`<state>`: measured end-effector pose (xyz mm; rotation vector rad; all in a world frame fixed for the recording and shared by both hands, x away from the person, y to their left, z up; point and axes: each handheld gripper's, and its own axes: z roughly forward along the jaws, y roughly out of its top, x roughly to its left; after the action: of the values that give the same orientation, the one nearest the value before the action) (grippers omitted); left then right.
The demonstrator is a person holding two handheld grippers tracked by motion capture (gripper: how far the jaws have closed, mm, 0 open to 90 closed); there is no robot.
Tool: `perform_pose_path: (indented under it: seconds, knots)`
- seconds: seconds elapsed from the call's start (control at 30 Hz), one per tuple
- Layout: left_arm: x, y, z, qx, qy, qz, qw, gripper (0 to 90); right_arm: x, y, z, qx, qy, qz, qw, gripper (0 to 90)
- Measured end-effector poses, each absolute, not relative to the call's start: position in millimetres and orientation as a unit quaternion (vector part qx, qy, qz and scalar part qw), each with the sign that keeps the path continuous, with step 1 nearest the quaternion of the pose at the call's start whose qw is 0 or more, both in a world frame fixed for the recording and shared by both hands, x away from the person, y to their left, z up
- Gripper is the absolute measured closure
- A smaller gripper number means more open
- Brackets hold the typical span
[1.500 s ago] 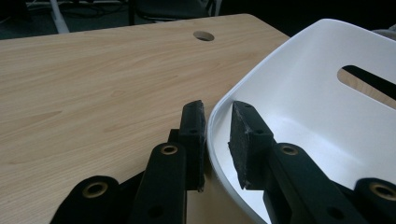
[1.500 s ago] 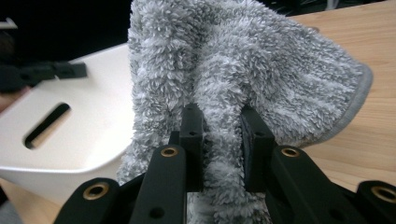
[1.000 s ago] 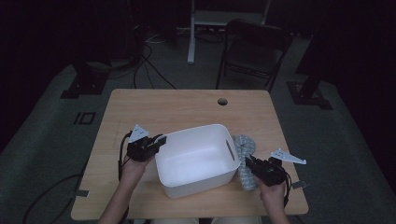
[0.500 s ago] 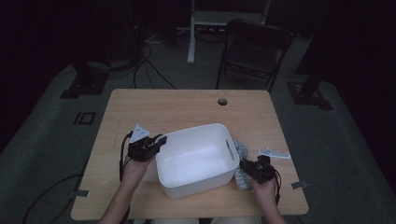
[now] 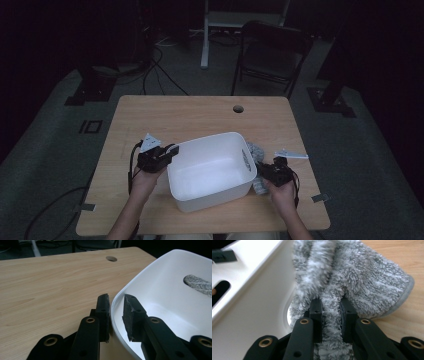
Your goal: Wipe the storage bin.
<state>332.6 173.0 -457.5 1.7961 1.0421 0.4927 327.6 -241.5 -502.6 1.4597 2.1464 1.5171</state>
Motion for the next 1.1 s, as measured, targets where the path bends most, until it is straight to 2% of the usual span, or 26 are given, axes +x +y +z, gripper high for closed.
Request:
perform_pose_path:
  seconds: [0.23,0.5,0.87,1.1]
  knots:
    - [332.4,172.4,-457.7,0.735,0.431,0.205,0.482,74.8,338.9,-239.6,-517.0,0.499,0.703,0.506,0.046,77.1]
    - [332.6,173.0,-457.5,0.736,0.431,0.203,0.482,74.5,347.0,-234.4,-527.8,0.509,0.722,0.467,0.043,77.0]
    - [333.3,172.1,-456.8,0.740,0.429,0.202,0.477,74.8,361.2,-231.2,-497.7,0.484,0.730,0.477,0.074,76.9]
    - [333.3,170.7,-456.8,0.737,0.435,0.206,0.475,74.7,367.8,-230.6,-511.4,0.490,0.720,0.487,0.058,77.4]
